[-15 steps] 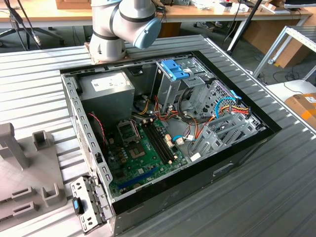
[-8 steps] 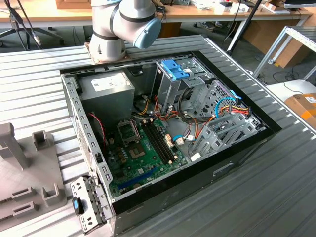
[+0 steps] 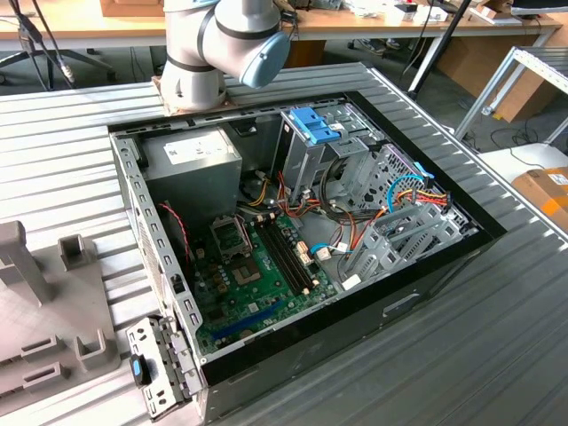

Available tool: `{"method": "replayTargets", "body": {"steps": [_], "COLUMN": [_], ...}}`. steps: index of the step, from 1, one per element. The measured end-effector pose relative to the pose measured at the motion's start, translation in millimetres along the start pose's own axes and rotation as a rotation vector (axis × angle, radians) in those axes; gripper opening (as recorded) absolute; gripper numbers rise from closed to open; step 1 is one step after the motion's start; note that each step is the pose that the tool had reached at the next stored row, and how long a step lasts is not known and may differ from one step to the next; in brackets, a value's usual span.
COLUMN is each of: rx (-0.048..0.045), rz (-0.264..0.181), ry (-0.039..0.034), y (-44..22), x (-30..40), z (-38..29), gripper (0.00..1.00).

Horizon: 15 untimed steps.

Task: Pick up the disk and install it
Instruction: 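Pick up the disk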

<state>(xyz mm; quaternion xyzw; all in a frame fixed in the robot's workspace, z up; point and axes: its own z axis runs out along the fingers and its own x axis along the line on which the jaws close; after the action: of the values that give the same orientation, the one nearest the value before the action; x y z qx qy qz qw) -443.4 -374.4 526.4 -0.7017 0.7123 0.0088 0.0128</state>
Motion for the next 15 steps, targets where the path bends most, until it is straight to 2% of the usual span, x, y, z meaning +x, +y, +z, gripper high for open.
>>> {"method": "replayTargets", "body": {"steps": [6, 15], "rx": [0.0001, 0.0], "rz": [0.0, 0.0], "ry": [-0.0001, -0.0001], "y": [-11.3, -24.1], "x": [-0.8, -2.2], "z": [0.1, 0.2], "gripper": [0.36, 0.36]}}
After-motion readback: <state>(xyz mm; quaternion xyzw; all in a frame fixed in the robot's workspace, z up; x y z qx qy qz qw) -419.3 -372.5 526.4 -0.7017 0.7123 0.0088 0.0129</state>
